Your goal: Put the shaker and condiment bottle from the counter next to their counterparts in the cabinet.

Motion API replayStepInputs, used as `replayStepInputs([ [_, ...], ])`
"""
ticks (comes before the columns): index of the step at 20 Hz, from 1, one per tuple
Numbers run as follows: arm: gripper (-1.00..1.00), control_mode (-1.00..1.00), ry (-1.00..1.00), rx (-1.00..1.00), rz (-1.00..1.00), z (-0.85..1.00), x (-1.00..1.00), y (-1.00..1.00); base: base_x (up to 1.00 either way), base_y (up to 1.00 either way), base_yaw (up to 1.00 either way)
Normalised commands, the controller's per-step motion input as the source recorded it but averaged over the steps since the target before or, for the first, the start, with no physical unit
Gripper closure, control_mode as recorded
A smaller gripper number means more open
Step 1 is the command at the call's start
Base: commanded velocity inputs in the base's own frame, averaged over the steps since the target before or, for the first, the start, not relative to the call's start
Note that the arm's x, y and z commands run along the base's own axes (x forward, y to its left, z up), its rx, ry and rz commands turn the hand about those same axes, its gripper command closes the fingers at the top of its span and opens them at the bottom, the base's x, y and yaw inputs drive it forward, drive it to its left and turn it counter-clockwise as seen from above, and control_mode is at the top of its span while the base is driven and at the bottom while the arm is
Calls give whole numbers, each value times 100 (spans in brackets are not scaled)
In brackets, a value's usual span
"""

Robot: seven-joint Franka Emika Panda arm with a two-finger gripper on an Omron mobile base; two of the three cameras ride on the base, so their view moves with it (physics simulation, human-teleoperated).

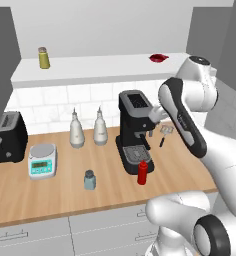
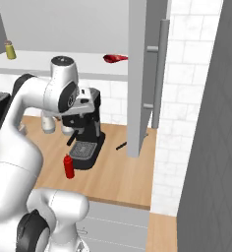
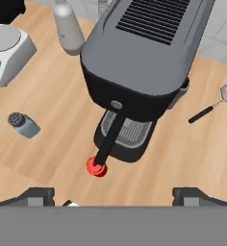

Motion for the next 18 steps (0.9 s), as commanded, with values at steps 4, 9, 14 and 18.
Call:
replayStepInputs([
  [4, -100, -100, -18, 7, 35, -27, -52, 0, 0, 0, 0],
  [9, -100, -100, -19, 12, 30, -29, -40, 0, 0, 0, 0],
  [14, -100, -100, -16, 14, 27, -33, -17, 0, 0, 0, 0],
  [18, -100, -100, -12, 13, 25, -39, -5, 0, 0, 0, 0],
])
